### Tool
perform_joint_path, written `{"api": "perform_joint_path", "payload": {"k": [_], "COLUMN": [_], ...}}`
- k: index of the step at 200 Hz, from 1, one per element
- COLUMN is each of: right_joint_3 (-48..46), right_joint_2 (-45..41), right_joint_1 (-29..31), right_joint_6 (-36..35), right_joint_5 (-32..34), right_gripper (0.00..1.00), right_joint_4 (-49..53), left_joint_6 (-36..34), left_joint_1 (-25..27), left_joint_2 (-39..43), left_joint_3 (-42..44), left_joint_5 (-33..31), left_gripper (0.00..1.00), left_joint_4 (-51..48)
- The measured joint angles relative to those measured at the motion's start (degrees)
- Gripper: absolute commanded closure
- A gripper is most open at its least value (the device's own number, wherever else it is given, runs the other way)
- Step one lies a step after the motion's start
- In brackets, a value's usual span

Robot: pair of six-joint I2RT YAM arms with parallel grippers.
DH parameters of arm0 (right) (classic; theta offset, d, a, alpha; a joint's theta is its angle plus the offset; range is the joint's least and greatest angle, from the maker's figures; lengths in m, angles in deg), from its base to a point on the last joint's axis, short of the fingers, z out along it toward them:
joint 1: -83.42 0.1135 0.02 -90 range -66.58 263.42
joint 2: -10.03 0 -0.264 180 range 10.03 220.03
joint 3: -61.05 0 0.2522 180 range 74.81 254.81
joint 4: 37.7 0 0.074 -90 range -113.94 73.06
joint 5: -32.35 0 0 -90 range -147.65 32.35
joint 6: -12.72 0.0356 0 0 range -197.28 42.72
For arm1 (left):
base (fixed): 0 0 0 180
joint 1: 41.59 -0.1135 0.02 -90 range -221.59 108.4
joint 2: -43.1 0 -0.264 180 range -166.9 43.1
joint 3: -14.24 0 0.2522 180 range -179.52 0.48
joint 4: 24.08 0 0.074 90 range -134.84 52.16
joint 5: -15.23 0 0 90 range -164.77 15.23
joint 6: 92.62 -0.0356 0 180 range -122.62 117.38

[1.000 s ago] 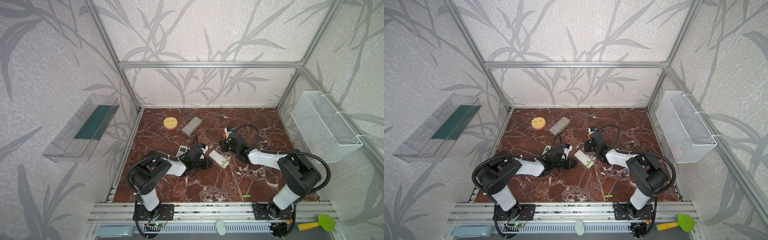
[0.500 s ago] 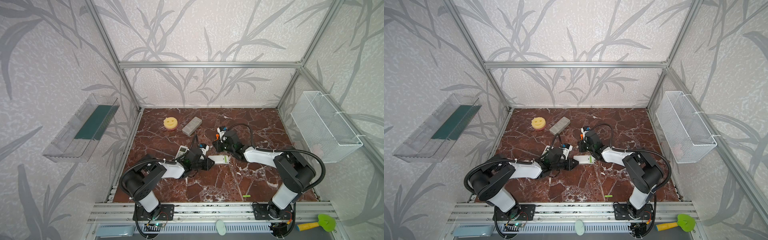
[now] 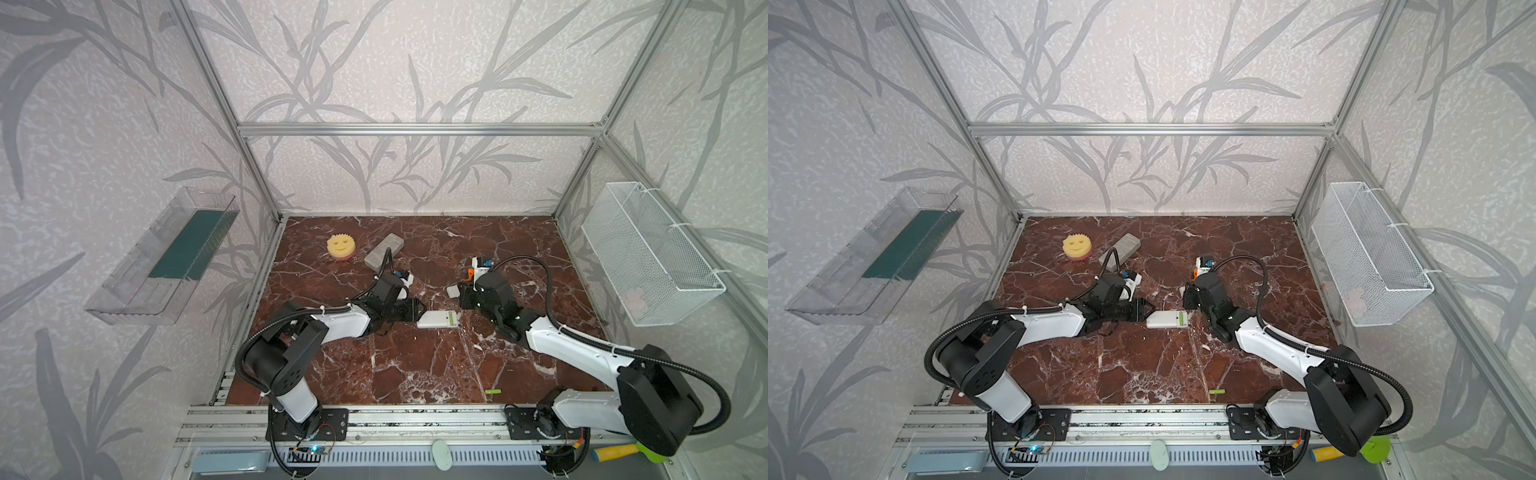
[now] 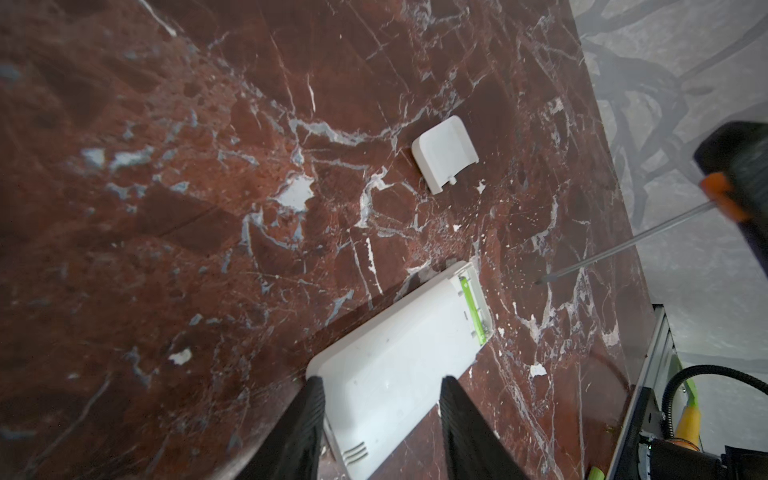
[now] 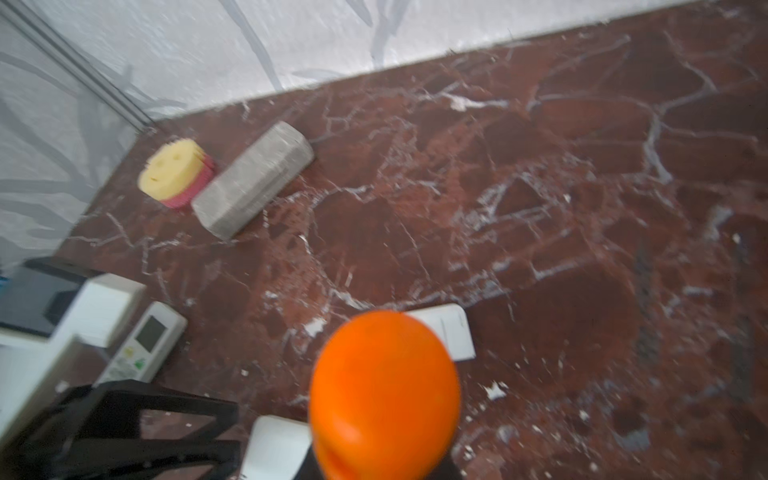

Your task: Unload the batteries from the remote control

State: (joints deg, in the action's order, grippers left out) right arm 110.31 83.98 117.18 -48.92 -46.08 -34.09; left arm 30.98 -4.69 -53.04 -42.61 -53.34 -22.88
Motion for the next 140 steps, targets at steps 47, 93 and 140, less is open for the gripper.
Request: {"api": "perform_joint_path", "payload": {"k": [47,93,140], "right_joint_3": [-3.5,-4.5,-5.0], "right_joint_2": [0.7,3.5,4.8], "right_joint_1": [-1.4,-1.5,-1.5], "right_joint_6": [3.4,5.3,6.6], "right_joint_5": [0.3,-0.2,-0.6], "right_gripper": [1.00,1.00,1.00], "right_joint_4": [-0.3,-3.3,-5.5], "left_joint_6": [1.4,3.1,4.8], "left_joint_1": [0.0,0.0,0.0], "left_joint_2": [-3.2,-4.0,-4.9], "left_joint_3": [0.0,-0.1,0.0], "left_joint_5": [1.8,2.7,2.8], "left_gripper": [0.50,0.50,0.52], "left_joint_4": [-0.6,1.0,3.1]}}
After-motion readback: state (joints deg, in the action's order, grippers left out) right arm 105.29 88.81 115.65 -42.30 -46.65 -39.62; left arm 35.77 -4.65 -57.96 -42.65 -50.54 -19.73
